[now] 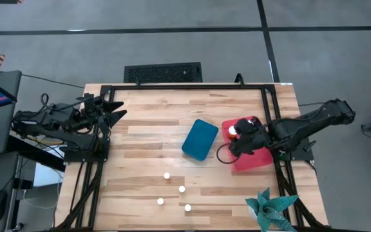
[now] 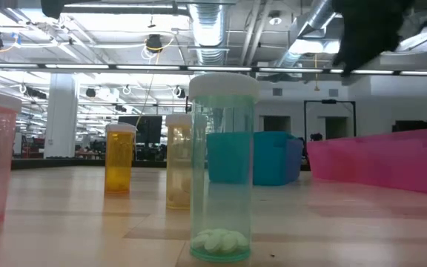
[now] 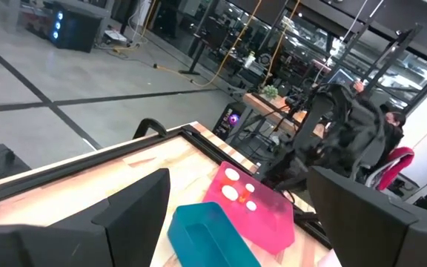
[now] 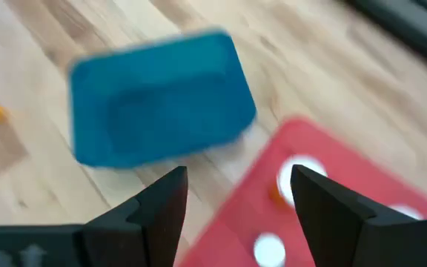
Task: Pick and place medicine bottles into bin by pill shape (circle, oval)
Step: Put the orange tablet bottle into the blue bin
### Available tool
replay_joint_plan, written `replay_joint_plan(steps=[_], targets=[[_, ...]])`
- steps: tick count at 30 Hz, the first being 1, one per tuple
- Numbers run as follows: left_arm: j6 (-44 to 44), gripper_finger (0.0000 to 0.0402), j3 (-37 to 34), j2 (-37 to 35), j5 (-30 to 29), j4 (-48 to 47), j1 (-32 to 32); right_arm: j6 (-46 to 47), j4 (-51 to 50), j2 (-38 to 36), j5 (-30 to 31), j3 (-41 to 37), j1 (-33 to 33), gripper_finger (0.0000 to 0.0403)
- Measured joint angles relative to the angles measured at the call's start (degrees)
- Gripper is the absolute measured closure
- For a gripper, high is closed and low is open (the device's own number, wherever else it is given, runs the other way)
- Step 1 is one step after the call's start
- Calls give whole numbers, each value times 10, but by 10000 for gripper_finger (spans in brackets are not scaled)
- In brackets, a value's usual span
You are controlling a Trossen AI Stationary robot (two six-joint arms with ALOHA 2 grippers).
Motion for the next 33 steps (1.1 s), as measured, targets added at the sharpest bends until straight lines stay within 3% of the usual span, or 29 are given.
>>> replay_joint_plan(steps=[14, 25, 33], targets=[[0, 90, 0, 0, 17, -1, 0, -268, 239, 80, -4, 121, -49, 153], [2, 90, 0, 0, 17, -6, 0, -286, 302, 243, -101, 218, -61, 153], [8, 90, 0, 0, 31, -16, 0, -286, 300, 379, -167, 279, -28, 153]])
